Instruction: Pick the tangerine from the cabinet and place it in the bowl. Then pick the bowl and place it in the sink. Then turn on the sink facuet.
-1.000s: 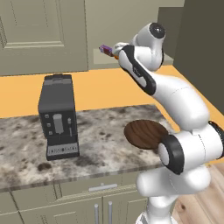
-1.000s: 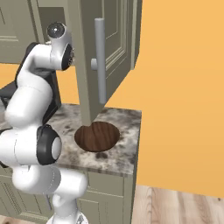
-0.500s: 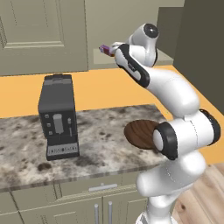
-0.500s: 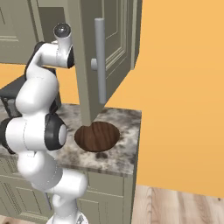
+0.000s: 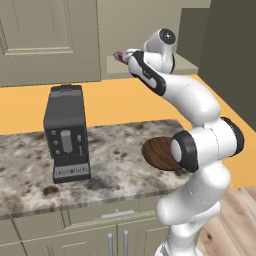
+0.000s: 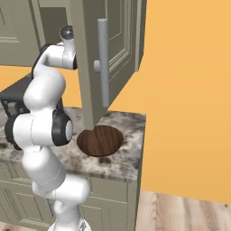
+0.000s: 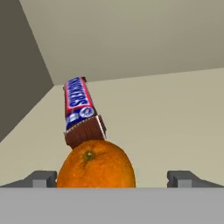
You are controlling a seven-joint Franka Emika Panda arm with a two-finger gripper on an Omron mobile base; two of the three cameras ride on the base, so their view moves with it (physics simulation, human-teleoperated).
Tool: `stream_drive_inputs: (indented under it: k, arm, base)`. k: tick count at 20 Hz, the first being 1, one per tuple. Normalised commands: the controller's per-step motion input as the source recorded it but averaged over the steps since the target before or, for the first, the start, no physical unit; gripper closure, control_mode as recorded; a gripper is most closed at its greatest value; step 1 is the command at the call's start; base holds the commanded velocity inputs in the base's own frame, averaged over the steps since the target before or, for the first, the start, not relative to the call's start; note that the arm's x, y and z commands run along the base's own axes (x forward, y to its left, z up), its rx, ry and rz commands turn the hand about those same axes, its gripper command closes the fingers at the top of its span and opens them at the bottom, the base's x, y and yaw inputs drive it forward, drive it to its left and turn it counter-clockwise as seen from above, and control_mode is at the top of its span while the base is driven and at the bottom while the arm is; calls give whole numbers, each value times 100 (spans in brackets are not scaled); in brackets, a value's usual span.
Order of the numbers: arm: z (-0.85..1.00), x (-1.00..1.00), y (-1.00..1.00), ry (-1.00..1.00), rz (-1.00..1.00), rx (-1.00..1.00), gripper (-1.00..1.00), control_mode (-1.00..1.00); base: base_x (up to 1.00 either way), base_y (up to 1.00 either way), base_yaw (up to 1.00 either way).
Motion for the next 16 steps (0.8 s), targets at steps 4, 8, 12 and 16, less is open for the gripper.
stream_drive_inputs:
  k: [4, 8, 12, 16]
  arm:
    - [-6, 29, 6, 0, 0, 0, -100, -100]
    - [-4, 9, 7, 0, 0, 0, 100, -100]
    - [-1, -3, 4, 0, 0, 0, 100, -100]
    - [-3, -54, 0, 0, 0, 0, 100, -100]
  base:
    - [0, 0, 0]
    - [0, 0, 0]
    - [0, 0, 0]
    - [0, 0, 0]
